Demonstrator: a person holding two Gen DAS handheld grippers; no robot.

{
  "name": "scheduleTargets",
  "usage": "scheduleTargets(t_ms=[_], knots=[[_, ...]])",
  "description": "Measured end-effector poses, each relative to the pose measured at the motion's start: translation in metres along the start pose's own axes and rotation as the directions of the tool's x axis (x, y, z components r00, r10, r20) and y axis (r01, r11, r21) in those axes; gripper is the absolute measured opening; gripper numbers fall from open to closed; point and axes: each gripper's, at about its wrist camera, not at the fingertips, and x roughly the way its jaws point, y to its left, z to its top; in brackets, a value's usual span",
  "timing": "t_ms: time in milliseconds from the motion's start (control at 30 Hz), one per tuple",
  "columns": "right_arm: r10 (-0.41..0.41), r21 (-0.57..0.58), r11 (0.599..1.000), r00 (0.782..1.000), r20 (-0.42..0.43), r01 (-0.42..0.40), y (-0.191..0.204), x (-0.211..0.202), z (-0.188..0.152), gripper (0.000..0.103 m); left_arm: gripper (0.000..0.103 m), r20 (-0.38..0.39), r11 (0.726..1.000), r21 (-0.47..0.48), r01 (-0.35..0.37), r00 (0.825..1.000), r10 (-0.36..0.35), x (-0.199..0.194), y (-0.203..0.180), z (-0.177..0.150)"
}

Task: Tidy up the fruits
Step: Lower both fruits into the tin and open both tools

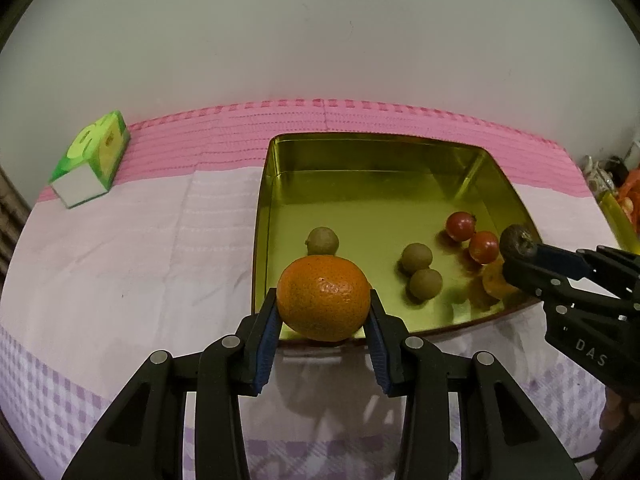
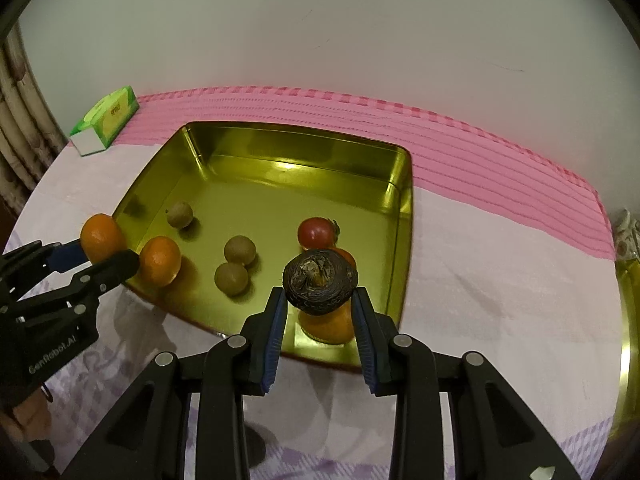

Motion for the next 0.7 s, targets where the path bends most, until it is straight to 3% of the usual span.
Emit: scheduleTargets(t_ms=[700], knots=[[0.009,0.013,1.000,1.000,-0.025,-0.008,0.003,0.017,0.006,0.032,0.042,-0.012,1.000,0.001,0.004,1.000,-0.004,0.024,-0.011,0.013]])
